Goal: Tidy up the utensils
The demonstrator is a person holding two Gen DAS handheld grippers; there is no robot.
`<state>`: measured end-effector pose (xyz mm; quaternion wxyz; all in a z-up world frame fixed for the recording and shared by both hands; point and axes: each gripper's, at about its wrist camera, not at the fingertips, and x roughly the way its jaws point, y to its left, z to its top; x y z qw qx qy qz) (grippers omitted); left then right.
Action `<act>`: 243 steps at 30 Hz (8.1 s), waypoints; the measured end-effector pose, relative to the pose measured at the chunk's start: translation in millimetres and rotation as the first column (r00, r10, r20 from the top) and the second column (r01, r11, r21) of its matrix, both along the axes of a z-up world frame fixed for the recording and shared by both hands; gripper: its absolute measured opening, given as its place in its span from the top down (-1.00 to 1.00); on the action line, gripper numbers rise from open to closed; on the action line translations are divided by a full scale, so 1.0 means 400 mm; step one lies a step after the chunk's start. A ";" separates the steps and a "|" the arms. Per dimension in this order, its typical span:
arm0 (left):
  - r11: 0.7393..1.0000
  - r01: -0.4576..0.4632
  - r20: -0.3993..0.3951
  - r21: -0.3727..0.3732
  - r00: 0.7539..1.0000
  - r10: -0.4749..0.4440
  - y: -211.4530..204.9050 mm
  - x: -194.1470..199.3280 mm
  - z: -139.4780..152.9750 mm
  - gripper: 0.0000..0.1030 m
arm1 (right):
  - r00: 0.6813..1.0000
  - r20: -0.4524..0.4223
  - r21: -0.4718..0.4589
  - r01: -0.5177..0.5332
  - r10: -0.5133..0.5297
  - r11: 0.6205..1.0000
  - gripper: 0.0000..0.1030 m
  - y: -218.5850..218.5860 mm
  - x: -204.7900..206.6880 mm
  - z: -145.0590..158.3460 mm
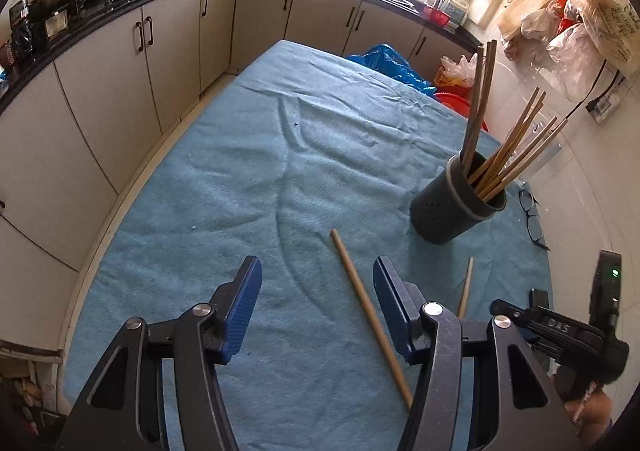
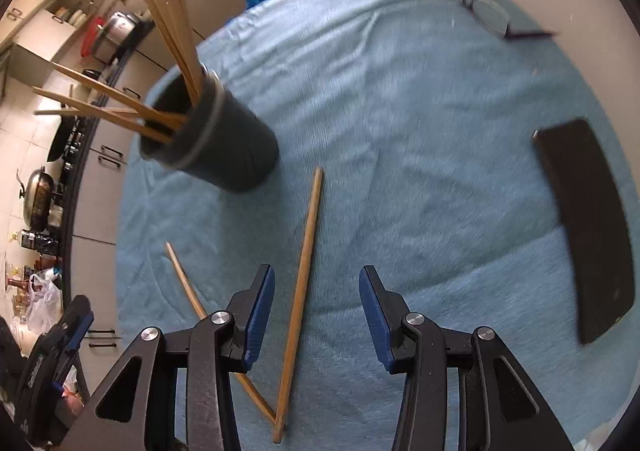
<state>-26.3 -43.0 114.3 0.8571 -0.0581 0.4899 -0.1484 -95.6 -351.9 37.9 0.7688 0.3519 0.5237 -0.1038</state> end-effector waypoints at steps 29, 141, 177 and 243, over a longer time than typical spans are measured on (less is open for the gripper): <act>0.997 0.058 -0.405 -0.041 0.911 -0.070 -0.146 0.130 -0.227 -0.10 | 0.975 -0.179 -0.160 -0.162 0.133 0.974 0.79 -0.032 -0.020 -0.056; 0.952 0.267 0.313 -0.151 0.926 -0.210 -0.139 0.031 0.318 0.89 | 0.907 0.413 -0.257 0.033 0.079 0.966 0.86 -0.061 -0.048 0.414; 0.936 0.330 0.291 -0.120 0.913 -0.285 -0.310 0.172 0.279 0.89 | 0.906 0.413 -0.289 0.028 0.098 0.957 0.86 -0.064 0.180 0.411; 0.963 0.136 0.201 0.232 0.962 -0.184 -0.150 -0.175 0.140 -0.91 | 0.978 0.052 -0.628 -0.126 0.203 0.767 -0.70 0.099 -0.231 0.295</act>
